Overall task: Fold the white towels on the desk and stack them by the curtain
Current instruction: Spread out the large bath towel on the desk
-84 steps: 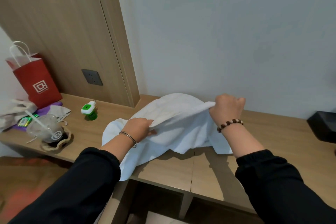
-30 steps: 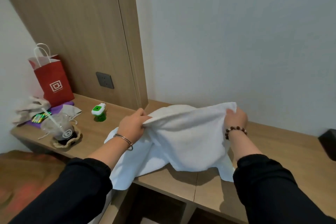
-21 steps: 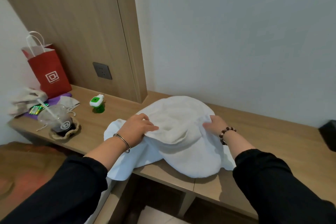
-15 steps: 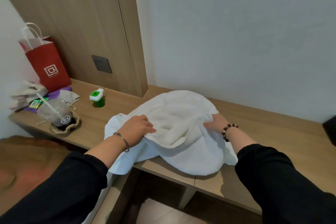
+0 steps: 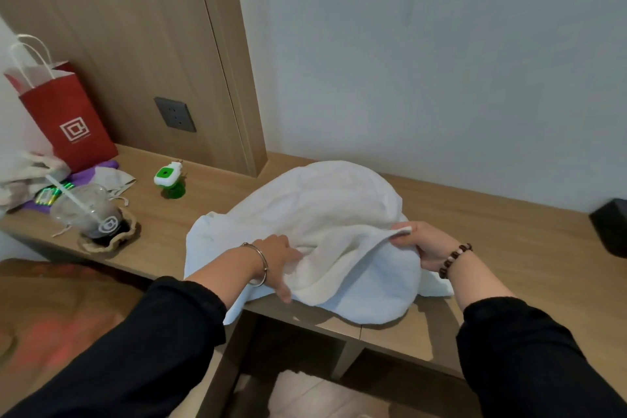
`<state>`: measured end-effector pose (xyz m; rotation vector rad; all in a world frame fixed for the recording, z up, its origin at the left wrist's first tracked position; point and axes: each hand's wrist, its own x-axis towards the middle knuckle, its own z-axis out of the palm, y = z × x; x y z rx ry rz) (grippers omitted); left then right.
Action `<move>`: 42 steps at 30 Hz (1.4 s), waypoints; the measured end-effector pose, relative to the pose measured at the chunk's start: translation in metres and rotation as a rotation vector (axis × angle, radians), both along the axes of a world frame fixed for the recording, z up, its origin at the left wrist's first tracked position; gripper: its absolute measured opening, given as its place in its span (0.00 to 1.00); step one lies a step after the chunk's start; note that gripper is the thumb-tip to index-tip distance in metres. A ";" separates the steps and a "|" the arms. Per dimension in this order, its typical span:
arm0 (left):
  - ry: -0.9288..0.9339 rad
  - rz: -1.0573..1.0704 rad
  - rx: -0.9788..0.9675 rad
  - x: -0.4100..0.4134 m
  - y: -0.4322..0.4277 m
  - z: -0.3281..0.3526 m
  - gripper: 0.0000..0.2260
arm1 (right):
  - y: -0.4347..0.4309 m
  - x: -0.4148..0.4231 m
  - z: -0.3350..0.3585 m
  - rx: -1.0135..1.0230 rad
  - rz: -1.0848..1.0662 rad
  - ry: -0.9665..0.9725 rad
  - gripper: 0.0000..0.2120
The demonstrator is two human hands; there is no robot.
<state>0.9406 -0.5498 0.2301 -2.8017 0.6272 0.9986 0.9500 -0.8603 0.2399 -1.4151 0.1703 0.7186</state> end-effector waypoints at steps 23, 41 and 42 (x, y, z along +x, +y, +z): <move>-0.168 0.776 -1.184 0.013 -0.082 0.018 0.15 | 0.018 -0.027 0.040 -0.717 -0.028 -0.662 0.08; 0.118 0.628 -1.190 -0.011 -0.083 0.036 0.19 | 0.047 -0.029 0.045 -0.578 -0.280 -0.661 0.05; 0.127 0.622 -1.185 -0.012 -0.082 0.037 0.19 | 0.047 -0.028 0.044 -0.536 -0.301 -0.616 0.05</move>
